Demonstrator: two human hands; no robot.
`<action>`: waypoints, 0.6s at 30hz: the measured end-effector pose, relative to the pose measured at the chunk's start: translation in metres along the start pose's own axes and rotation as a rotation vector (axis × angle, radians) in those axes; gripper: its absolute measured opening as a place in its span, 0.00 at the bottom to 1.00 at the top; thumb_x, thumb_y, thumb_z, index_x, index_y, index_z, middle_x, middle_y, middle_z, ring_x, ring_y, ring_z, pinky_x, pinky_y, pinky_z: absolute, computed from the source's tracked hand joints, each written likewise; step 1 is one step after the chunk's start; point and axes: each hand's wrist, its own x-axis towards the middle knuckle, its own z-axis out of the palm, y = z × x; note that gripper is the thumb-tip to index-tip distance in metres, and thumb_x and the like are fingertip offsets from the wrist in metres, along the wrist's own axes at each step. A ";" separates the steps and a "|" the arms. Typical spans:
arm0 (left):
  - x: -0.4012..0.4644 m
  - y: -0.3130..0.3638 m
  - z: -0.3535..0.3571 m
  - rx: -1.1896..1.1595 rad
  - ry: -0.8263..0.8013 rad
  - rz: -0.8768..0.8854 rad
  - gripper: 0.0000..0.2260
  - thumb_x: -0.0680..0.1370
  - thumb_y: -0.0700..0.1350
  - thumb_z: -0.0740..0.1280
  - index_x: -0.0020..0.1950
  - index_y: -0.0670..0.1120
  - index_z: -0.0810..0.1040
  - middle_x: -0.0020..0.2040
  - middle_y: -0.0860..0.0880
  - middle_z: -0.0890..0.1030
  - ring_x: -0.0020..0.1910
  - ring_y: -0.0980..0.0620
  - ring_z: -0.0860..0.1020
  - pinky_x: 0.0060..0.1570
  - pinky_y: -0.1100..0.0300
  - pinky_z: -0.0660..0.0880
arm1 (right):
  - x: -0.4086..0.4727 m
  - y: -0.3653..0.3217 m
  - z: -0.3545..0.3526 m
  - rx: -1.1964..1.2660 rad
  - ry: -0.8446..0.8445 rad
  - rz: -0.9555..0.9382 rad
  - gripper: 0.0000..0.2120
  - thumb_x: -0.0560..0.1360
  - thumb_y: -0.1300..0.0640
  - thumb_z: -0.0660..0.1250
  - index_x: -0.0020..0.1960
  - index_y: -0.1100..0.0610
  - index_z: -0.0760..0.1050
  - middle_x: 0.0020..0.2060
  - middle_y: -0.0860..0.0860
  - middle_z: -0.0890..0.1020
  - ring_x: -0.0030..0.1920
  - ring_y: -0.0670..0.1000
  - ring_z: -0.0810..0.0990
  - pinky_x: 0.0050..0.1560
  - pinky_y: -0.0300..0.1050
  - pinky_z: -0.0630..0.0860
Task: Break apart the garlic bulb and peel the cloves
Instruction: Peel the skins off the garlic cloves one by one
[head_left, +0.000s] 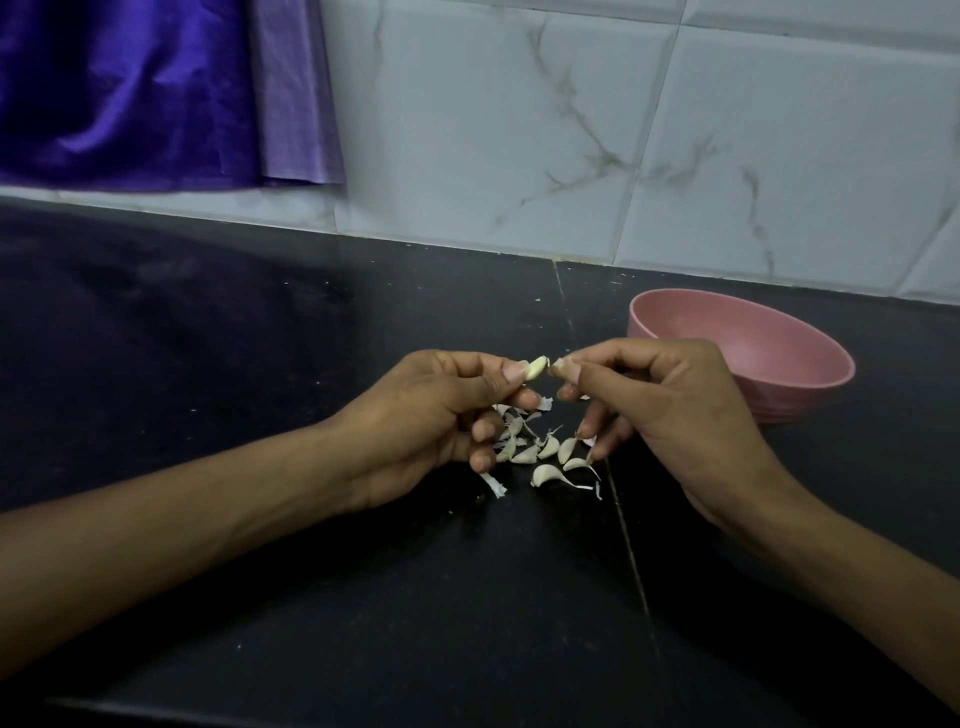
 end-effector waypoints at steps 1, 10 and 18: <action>0.000 0.000 0.000 -0.004 0.001 -0.001 0.09 0.73 0.43 0.67 0.49 0.39 0.79 0.41 0.47 0.81 0.23 0.59 0.67 0.20 0.65 0.68 | 0.000 0.000 0.000 0.000 0.005 0.000 0.04 0.75 0.58 0.71 0.44 0.58 0.84 0.36 0.53 0.84 0.28 0.51 0.80 0.27 0.46 0.79; -0.003 0.001 0.001 0.017 -0.023 0.003 0.08 0.76 0.43 0.66 0.50 0.40 0.79 0.40 0.48 0.79 0.24 0.58 0.67 0.20 0.65 0.69 | 0.002 -0.001 -0.002 0.060 -0.088 -0.085 0.13 0.72 0.63 0.73 0.56 0.56 0.82 0.43 0.53 0.84 0.32 0.54 0.82 0.28 0.46 0.80; -0.003 0.001 0.003 0.052 -0.054 -0.005 0.06 0.78 0.41 0.65 0.50 0.39 0.78 0.40 0.47 0.79 0.24 0.57 0.67 0.20 0.64 0.69 | 0.004 0.000 -0.002 0.099 -0.087 -0.112 0.07 0.67 0.61 0.73 0.44 0.60 0.79 0.36 0.52 0.83 0.28 0.50 0.81 0.26 0.44 0.79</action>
